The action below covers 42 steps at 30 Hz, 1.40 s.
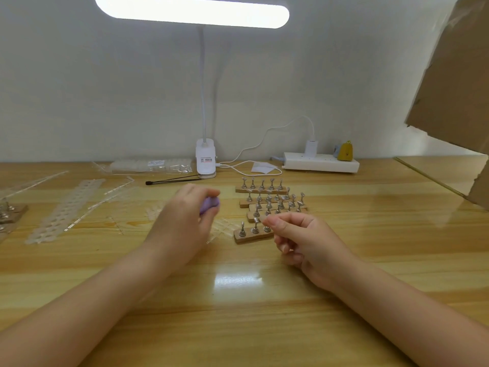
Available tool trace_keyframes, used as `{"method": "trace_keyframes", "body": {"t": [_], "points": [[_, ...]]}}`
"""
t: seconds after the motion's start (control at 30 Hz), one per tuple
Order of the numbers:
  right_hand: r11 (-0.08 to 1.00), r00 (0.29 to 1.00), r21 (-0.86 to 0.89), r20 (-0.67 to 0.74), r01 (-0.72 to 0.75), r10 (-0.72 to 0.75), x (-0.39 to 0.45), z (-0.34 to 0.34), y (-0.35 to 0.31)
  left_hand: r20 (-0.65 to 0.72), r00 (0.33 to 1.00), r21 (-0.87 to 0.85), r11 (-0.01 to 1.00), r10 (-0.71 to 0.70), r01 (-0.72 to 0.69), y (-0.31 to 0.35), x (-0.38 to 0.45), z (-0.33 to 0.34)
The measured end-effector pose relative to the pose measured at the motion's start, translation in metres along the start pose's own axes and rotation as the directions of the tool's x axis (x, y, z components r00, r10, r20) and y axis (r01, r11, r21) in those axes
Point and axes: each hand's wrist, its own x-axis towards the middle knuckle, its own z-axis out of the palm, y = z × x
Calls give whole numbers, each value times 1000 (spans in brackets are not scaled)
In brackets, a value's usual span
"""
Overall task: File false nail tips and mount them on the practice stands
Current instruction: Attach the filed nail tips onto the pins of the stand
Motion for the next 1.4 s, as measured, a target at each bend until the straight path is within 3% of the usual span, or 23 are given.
{"method": "trace_keyframes", "body": {"t": [0.1, 0.2, 0.4, 0.53, 0.67, 0.73, 0.83, 0.9, 1.0, 1.07, 1.17, 1.27, 1.4], "points": [[1000, 999, 12, 36, 10, -11, 1, -1, 2, -51, 968, -269, 930, 245, -249, 30, -9, 3], [999, 993, -10, 109, 40, -39, 0, -2, 3, -75, 902, -272, 862, 425, -429, 42, -17, 8], [999, 990, 46, 140, 29, -36, 1, -3, 1, -109, 915, -118, 909, 389, -400, 27, -16, 7], [998, 980, 1, 191, 58, -57, 1, -4, 2, -155, 846, -206, 821, 510, -533, 36, -19, 11], [999, 977, 45, 213, 21, -31, 1, -6, 0, -64, 879, -71, 877, 472, -476, 28, -20, 12], [997, 978, 71, 209, 6, -20, 1, -6, 0, -103, 899, -30, 902, 426, -431, 24, -19, 10], [998, 979, 48, 202, 29, -38, 2, -4, 2, -196, 863, -114, 863, 467, -492, 33, -19, 10], [999, 976, 32, 213, 44, -50, 1, -3, 2, -167, 849, -162, 835, 502, -526, 38, -22, 13], [998, 974, 46, 222, 32, -42, 1, -5, 1, -88, 898, -87, 895, 432, -438, 30, -22, 14], [998, 974, 55, 223, 29, -40, 1, -5, 1, -107, 931, -50, 934, 348, -355, 23, -20, 13], [999, 975, 30, 219, 45, -50, 2, -5, 3, -195, 894, -143, 890, 403, -433, 28, -20, 13], [999, 974, 15, 222, 48, -50, 2, -5, 3, -184, 854, -167, 841, 486, -515, 33, -23, 18], [997, 976, 70, 217, 19, -33, 1, -6, 1, -144, 920, -53, 926, 364, -374, 20, -22, 17]]}}
